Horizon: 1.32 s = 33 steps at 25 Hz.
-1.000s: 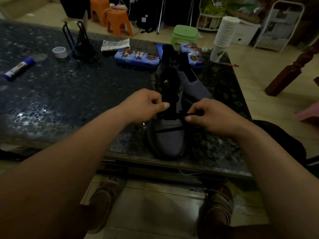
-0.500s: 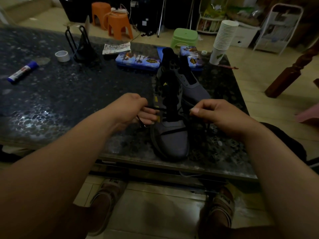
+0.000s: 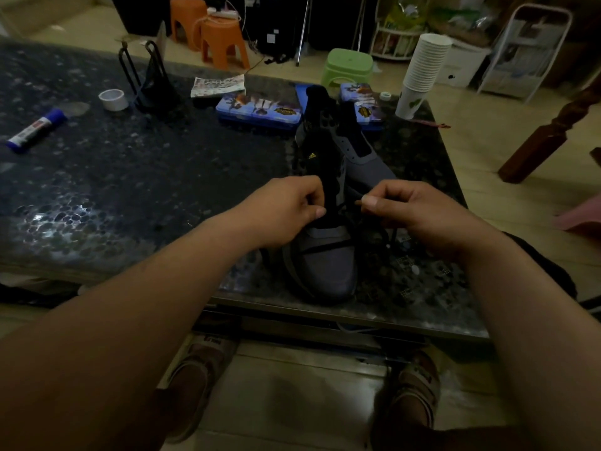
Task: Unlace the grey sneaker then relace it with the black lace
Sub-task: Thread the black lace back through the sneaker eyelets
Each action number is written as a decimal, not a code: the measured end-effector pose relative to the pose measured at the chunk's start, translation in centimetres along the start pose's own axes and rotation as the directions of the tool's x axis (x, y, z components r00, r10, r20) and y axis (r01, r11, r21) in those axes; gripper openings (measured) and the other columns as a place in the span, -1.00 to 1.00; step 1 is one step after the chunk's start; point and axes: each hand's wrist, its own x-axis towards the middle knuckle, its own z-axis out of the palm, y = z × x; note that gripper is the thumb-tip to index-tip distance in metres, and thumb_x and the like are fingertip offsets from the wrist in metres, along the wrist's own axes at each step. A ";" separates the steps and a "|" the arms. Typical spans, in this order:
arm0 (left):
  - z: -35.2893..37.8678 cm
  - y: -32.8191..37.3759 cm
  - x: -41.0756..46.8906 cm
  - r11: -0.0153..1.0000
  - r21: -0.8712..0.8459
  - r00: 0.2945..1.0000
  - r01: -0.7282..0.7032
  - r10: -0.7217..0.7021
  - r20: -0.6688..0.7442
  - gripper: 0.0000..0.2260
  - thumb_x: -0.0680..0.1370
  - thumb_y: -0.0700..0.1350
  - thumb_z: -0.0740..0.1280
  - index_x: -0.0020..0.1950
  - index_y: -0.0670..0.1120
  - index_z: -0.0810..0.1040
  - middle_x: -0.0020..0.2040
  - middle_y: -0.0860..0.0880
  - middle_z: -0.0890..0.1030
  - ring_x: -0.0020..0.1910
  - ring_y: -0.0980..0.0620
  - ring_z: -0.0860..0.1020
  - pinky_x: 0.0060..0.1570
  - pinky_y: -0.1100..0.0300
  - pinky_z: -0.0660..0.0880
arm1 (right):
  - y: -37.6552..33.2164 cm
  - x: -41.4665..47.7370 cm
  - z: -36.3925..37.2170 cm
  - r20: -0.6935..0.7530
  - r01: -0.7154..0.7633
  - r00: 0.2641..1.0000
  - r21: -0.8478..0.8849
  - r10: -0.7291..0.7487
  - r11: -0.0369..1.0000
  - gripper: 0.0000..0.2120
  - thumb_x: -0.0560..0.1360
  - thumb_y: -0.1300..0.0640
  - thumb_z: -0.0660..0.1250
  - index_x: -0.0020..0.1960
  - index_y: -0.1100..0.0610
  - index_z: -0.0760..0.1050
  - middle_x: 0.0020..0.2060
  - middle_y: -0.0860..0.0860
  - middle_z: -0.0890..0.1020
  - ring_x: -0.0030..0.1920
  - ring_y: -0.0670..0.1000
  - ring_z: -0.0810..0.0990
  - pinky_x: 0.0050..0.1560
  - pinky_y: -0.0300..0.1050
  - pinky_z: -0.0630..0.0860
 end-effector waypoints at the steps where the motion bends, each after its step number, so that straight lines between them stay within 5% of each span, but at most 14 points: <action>1: -0.2 -0.1 0.0 0.999 -0.043 1.000 0.025 -0.025 -0.004 -0.91 0.65 -0.04 0.37 -0.03 0.02 0.53 -0.14 0.05 0.58 -0.14 0.06 0.56 -0.12 0.08 0.52 | 0.1 0.1 -0.1 0.005 -0.006 1.000 0.001 0.006 1.000 -0.77 0.57 -0.06 0.41 -0.10 0.09 0.62 0.09 0.25 0.68 0.21 0.32 0.59 0.07 0.00 0.44; 4: -1.2 -0.2 -0.1 0.946 -0.283 0.987 0.158 -0.153 0.041 -0.87 0.70 -0.10 0.27 -0.04 -0.06 0.47 -0.03 -0.04 0.68 -0.06 0.01 0.68 0.03 0.00 0.62 | 0.3 0.2 -0.1 0.043 -0.036 0.998 -0.071 0.039 0.997 -0.74 0.56 -0.09 0.43 -0.05 0.13 0.62 -0.13 0.04 0.67 -0.09 0.04 0.59 0.04 -0.02 0.46; 9: -1.4 0.5 -0.4 0.695 -0.639 0.942 0.330 -0.288 0.172 -0.85 0.73 -0.13 0.12 0.08 -0.16 0.44 0.10 -0.21 0.68 0.03 -0.10 0.72 0.10 -0.05 0.67 | 0.1 0.5 0.6 0.034 -0.042 0.998 -0.135 0.047 0.990 -0.85 0.61 0.03 0.40 -0.03 0.11 0.63 -0.10 0.10 0.68 -0.11 -0.09 0.59 0.02 -0.14 0.49; 13: 0.3 0.4 -0.2 0.934 -0.284 0.976 0.217 -0.212 0.049 -0.73 0.66 0.13 0.31 -0.01 -0.08 0.52 -0.07 -0.08 0.70 -0.09 -0.04 0.69 0.00 -0.06 0.67 | 0.2 1.2 1.0 0.009 -0.043 0.999 -0.142 0.044 0.989 -0.88 0.64 0.07 0.36 -0.01 0.09 0.61 -0.14 0.02 0.63 -0.12 -0.05 0.56 0.02 -0.08 0.50; 16: 1.0 0.4 -0.1 0.936 -0.298 0.982 0.189 -0.187 0.037 -0.74 0.68 0.03 0.31 -0.12 -0.09 0.53 -0.11 -0.10 0.69 -0.07 -0.12 0.67 0.07 -0.15 0.64 | 0.4 1.5 1.1 0.008 -0.051 0.999 -0.101 0.052 0.994 -0.89 0.67 0.10 0.32 -0.01 0.09 0.57 -0.13 0.08 0.59 -0.12 0.01 0.53 -0.02 -0.01 0.50; 24: -0.1 -0.3 -0.7 0.673 -0.644 0.926 0.363 -0.336 0.171 -0.80 0.69 -0.16 0.16 0.04 -0.14 0.58 0.03 -0.18 0.74 0.06 -0.11 0.72 0.23 -0.07 0.62 | 0.3 2.5 1.9 -0.003 -0.097 0.995 -0.077 0.097 0.992 -0.90 0.69 0.21 0.26 0.06 0.13 0.55 -0.09 0.12 0.60 -0.11 0.06 0.53 -0.05 0.01 0.49; 29: -1.2 -0.8 -1.5 0.491 -0.775 0.911 0.398 -0.309 0.272 -0.61 0.67 -0.26 0.08 -0.22 -0.15 0.62 0.13 -0.28 0.70 0.13 -0.20 0.70 0.23 -0.12 0.61 | 0.4 2.4 2.0 -0.066 -0.195 0.979 -0.027 0.193 0.980 -0.81 0.62 0.36 0.23 0.05 0.14 0.55 -0.04 0.16 0.62 -0.07 0.12 0.56 -0.02 0.04 0.53; 31: -1.5 -1.4 -1.9 0.383 -0.827 0.908 0.411 -0.257 0.332 -0.45 0.67 -0.26 0.07 -0.46 -0.07 0.59 0.18 -0.31 0.67 0.18 -0.24 0.68 0.23 -0.17 0.60 | 0.3 2.2 2.1 -0.071 -0.200 0.978 -0.039 0.197 0.979 -0.82 0.59 0.33 0.26 0.04 0.11 0.56 -0.02 0.17 0.63 -0.05 0.11 0.57 0.02 0.05 0.55; 33: -1.6 -2.3 -2.3 0.271 -0.866 0.904 0.420 -0.212 0.372 -0.46 0.66 -0.22 0.06 -0.50 -0.05 0.51 0.24 -0.32 0.65 0.24 -0.29 0.64 0.26 -0.27 0.55 | 0.4 2.0 2.1 -0.059 -0.214 0.976 -0.049 0.211 0.976 -0.88 0.59 0.26 0.32 0.05 0.09 0.56 -0.04 0.12 0.63 -0.05 0.08 0.57 0.00 0.01 0.53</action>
